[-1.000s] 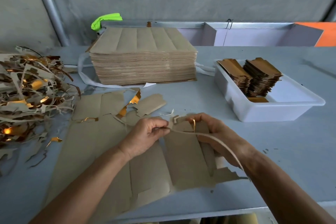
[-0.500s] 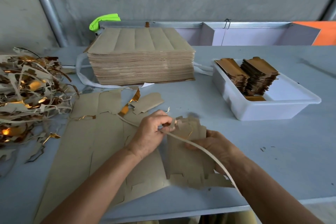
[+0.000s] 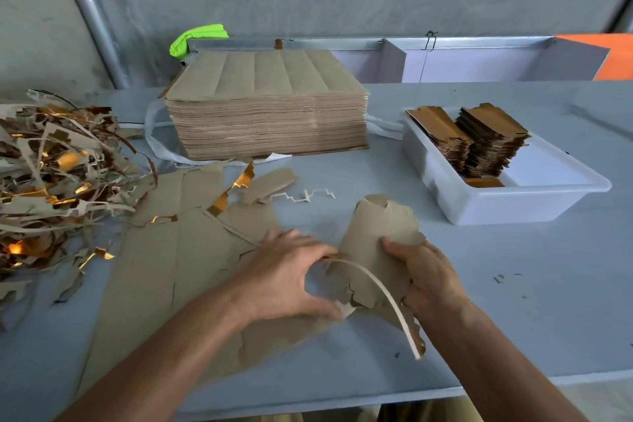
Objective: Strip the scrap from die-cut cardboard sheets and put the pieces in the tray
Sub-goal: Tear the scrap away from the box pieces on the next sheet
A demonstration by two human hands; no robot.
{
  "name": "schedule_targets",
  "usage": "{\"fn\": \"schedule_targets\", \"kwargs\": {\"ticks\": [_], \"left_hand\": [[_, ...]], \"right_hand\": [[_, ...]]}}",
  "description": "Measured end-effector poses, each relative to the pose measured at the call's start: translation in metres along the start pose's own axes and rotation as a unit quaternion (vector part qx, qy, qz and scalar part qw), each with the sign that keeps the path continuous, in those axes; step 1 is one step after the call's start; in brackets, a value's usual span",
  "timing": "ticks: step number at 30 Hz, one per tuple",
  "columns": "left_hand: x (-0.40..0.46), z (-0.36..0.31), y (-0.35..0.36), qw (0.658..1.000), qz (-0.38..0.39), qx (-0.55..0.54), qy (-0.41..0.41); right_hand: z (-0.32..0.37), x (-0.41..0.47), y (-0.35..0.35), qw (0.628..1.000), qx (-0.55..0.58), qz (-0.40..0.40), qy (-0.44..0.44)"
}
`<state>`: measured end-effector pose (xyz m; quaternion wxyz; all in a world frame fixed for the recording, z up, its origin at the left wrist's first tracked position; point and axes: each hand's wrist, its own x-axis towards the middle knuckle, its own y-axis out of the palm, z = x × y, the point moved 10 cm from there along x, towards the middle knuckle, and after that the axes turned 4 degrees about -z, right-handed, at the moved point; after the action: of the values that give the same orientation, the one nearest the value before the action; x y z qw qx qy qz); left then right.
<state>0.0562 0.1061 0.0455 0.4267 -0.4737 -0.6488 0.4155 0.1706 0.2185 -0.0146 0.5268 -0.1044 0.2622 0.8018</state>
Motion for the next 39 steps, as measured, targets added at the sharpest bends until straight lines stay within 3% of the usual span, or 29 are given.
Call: {"fn": "schedule_targets", "kwargs": {"ticks": [3, 9, 15, 19, 23, 25, 27, 30, 34, 37, 39], "left_hand": [[-0.004, 0.0, 0.015, 0.992, 0.048, 0.114, 0.004], [-0.014, -0.002, 0.021, 0.996, 0.085, 0.011, 0.01], [-0.01, -0.011, 0.012, 0.99, 0.021, -0.13, -0.048], [-0.01, -0.026, 0.01, 0.993, 0.002, -0.119, 0.025], [-0.019, -0.019, 0.001, 0.996, -0.025, -0.037, 0.075], [-0.024, -0.022, -0.012, 0.99, -0.049, -0.082, 0.099], [-0.024, -0.009, -0.021, 0.98, -0.059, -0.18, 0.056], [-0.024, 0.02, -0.032, 0.927, -0.086, -0.363, -0.043], [-0.025, 0.035, -0.029, 0.805, -0.096, -0.577, -0.097], [-0.027, 0.042, -0.025, 0.732, -0.109, -0.661, -0.127], [-0.031, 0.043, -0.027, 0.716, -0.125, -0.676, -0.121]], "right_hand": [[0.005, -0.001, 0.002, 1.0, 0.023, 0.0, -0.011], [0.012, 0.002, -0.007, 0.997, 0.071, -0.008, -0.009], [0.004, -0.001, 0.011, 0.989, 0.144, 0.018, 0.018], [0.018, 0.001, 0.009, 0.985, 0.171, 0.01, -0.036], [0.043, 0.012, -0.02, 0.979, 0.186, -0.042, -0.076], [0.046, 0.016, -0.029, 0.985, 0.157, -0.048, -0.06], [0.047, 0.015, -0.029, 0.993, 0.09, -0.043, -0.062], [0.056, 0.011, -0.018, 0.991, -0.044, -0.027, -0.126], [0.061, -0.007, 0.026, 0.96, -0.184, 0.065, -0.202], [0.045, -0.02, 0.059, 0.918, -0.317, 0.115, -0.208], [0.032, -0.023, 0.072, 0.88, -0.413, 0.122, -0.201]]}}
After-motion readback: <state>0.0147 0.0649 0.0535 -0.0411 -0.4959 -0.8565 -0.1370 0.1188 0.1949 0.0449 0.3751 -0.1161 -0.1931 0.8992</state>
